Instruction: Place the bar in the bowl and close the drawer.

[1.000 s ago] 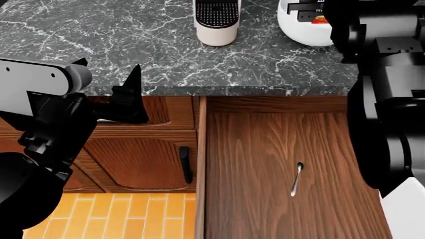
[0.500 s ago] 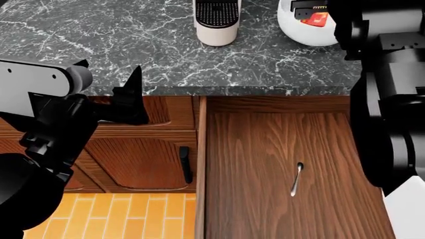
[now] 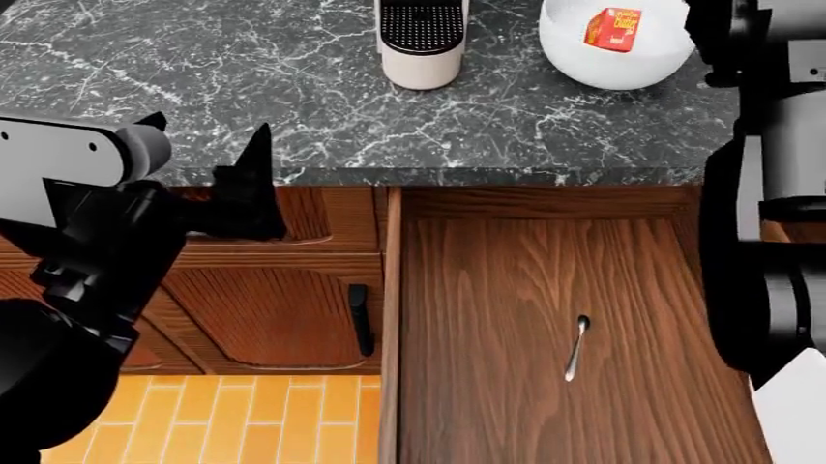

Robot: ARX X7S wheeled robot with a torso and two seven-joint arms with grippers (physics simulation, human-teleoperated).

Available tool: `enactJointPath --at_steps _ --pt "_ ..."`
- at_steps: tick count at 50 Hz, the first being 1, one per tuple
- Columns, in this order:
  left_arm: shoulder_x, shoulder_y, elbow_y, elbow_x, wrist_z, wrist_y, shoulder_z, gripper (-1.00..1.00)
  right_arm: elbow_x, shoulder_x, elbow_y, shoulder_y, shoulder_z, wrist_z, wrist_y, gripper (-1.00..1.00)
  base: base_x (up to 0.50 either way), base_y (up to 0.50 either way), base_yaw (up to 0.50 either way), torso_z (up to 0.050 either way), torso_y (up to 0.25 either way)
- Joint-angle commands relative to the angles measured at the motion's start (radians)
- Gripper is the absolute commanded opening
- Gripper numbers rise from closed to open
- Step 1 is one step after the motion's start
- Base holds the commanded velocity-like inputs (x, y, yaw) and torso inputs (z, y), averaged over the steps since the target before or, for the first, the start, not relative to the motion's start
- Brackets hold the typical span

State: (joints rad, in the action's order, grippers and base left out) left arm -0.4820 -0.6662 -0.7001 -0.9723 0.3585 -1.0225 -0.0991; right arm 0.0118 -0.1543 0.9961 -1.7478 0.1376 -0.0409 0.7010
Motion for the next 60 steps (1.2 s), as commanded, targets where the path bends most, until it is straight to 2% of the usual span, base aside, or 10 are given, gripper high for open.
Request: enactJointPath --at_steps 1,5,14,15,18,20,23,29,34,60 --pt "0.003 -0.025 -0.010 -0.020 0.020 -0.002 -0.010 1.00 0.032 -0.066 -0.742 0.186 -0.007 0.054 0.454 1.00 0.00 0.00 0.00 0.000 0.000" --pt "0.003 -0.053 -0.020 -0.047 0.043 -0.019 -0.020 1.00 0.062 -0.095 -1.023 0.264 -0.017 0.081 0.638 1.00 0.00 0.00 0.00 0.000 0.000" --pt "0.002 -0.095 -0.030 -0.084 0.070 -0.042 -0.024 1.00 0.134 -0.125 -1.384 0.400 -0.080 0.066 0.869 1.00 0.00 0.00 0.00 0.000 0.031" --pt "0.002 -0.100 -0.030 -0.087 0.072 -0.044 -0.023 1.00 0.213 -0.142 -1.395 0.411 -0.092 0.008 0.869 1.00 0.00 0.00 0.00 0.000 0.221" --pt "0.002 -0.108 -0.033 -0.098 0.079 -0.049 -0.022 1.00 0.643 -0.236 -1.407 0.419 -0.143 -0.348 0.869 1.00 0.00 0.00 0.00 0.000 0.250" --pt "0.002 -0.114 -0.034 -0.104 0.083 -0.052 -0.022 1.00 0.909 -0.284 -1.415 0.423 -0.165 -0.524 0.869 1.00 0.00 0.00 0.00 0.000 0.250" --pt "0.003 -0.118 -0.037 -0.113 0.088 -0.055 -0.022 1.00 1.103 -0.322 -1.423 0.433 -0.188 -0.668 0.866 1.00 0.00 0.00 0.00 0.000 0.250" --pt "0.002 -0.128 -0.042 -0.134 0.100 -0.061 -0.027 1.00 1.322 -0.371 -1.438 0.455 -0.217 -0.834 0.858 1.00 0.00 0.00 0.00 0.000 0.250" --pt "0.000 -0.129 -0.045 -0.141 0.104 -0.060 -0.031 1.00 1.419 -0.402 -1.462 0.496 -0.235 -0.902 0.839 1.00 0.00 0.00 0.00 0.000 0.250" --pt "-0.004 -0.108 -0.056 -0.155 0.110 -0.042 -0.028 1.00 1.552 -0.464 -1.534 0.620 -0.247 -0.966 0.754 1.00 0.00 0.00 0.00 0.000 0.250"
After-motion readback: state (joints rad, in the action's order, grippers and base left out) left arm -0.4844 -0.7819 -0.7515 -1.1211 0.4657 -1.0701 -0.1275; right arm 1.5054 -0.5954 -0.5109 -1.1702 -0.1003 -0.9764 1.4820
